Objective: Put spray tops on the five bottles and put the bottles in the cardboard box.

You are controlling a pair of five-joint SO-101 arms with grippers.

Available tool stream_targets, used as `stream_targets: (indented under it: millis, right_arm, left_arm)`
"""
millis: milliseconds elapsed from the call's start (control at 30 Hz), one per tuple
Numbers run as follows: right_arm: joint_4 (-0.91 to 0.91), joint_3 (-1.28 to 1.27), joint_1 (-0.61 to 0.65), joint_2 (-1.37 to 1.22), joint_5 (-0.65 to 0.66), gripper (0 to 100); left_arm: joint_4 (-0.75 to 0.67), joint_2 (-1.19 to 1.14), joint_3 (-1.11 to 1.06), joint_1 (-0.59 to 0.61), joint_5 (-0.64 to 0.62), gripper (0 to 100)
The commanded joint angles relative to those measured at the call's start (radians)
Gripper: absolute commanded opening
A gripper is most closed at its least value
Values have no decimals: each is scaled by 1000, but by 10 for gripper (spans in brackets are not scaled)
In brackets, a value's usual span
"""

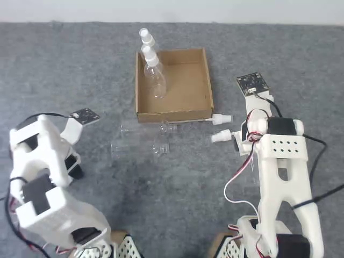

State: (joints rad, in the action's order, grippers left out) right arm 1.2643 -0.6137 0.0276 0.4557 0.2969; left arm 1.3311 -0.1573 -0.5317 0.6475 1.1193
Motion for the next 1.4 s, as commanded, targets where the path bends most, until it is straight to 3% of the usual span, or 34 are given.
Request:
stream_targets:
  millis: [0,200,567,967,1167,1367]
  right_arm:
    - [-16,11,-2,41,-9,24]
    - [-16,11,-1,41,-11,24]
    - [-33,-28,124,51,-80,23]
    - [-88,-35,122,51,-135,23]
    - [-160,-78,119,53,-137,23]
    - [-191,-91,125,53,-204,23]
  left_arm:
    - [60,121,45,-2,-9,30]
    - [114,295,44,-2,-21,30]
    - [109,451,44,-80,-296,30]
    - [101,723,48,-311,-715,33]
    - [-17,763,42,-400,-985,30]
    - [-86,772,44,-448,-1174,29]
